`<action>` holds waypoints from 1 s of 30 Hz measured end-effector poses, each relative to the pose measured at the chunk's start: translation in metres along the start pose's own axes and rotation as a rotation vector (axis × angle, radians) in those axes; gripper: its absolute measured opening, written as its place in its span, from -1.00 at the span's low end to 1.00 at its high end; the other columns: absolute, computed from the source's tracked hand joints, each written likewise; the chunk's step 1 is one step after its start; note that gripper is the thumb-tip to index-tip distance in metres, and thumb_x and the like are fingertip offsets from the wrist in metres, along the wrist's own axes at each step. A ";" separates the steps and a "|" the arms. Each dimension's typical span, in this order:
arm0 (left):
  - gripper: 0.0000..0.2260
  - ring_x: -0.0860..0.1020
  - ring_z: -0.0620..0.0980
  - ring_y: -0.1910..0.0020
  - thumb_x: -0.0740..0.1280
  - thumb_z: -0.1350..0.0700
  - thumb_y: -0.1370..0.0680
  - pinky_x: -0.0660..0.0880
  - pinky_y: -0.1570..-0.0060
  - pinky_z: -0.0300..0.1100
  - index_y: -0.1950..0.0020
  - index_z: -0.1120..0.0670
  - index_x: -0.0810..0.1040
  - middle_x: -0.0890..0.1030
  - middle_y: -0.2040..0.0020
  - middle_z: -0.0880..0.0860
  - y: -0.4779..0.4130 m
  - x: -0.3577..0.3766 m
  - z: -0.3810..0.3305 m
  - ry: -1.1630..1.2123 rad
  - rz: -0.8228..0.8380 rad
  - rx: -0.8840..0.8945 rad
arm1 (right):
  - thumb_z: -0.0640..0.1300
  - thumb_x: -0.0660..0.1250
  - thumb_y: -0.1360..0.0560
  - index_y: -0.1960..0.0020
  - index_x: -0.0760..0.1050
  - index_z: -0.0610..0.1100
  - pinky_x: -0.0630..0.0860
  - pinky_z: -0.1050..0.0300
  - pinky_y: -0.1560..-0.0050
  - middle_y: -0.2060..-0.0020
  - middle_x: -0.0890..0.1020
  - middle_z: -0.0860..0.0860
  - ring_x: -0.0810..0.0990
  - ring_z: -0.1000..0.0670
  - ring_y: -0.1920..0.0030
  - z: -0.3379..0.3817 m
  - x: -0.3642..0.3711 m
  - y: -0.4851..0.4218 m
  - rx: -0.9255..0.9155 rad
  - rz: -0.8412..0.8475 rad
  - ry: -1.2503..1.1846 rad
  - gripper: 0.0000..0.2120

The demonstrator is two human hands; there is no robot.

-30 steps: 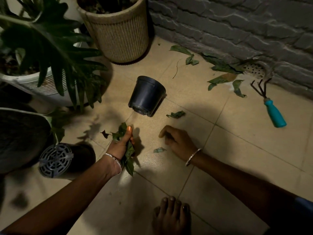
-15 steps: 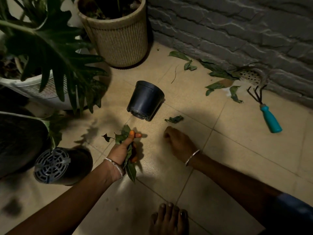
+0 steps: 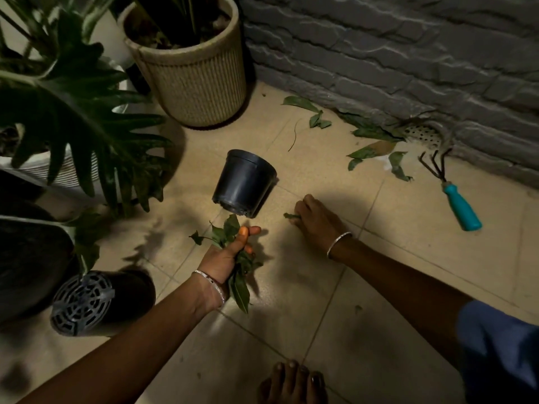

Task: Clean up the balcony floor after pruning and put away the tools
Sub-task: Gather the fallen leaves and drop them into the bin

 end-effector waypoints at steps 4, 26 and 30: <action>-0.76 0.61 -0.02 0.34 0.33 0.00 -0.55 0.58 0.35 -0.18 -0.08 0.15 0.61 0.58 0.31 0.05 -0.004 0.013 0.003 0.117 0.029 -0.030 | -0.07 0.23 -0.63 0.09 0.46 -0.15 0.40 0.29 0.28 0.25 0.54 -0.01 0.48 0.07 0.26 0.025 -0.025 0.019 0.279 -0.165 -0.575 -0.82; -0.67 0.59 0.16 -0.17 0.27 -0.08 -0.60 0.46 -0.26 0.08 -0.21 0.10 0.60 0.62 -0.20 0.19 -0.036 0.071 0.020 0.197 0.198 -0.107 | -0.14 0.28 -0.55 -0.36 0.36 0.05 0.50 -0.04 -0.07 0.07 0.62 0.01 0.59 -0.05 0.01 0.060 -0.095 0.056 0.653 -0.019 -1.351 -0.60; -0.56 0.60 0.16 -0.17 0.19 -0.19 -0.61 0.51 -0.14 0.08 -0.25 0.11 0.58 0.62 -0.20 0.21 -0.039 0.082 0.019 0.254 0.254 -0.119 | -0.01 0.28 -0.57 -0.56 0.15 0.03 0.35 -0.02 -0.36 -0.36 0.46 -0.03 0.43 -0.04 -0.34 0.069 -0.092 0.060 0.583 0.088 -1.411 -0.39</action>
Point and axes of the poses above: each hand's wrist, its own y-axis away from the middle knuckle, its own x-axis out of the palm, z = x × y, the point moved 2 cm from there along -y, towards the middle knuckle
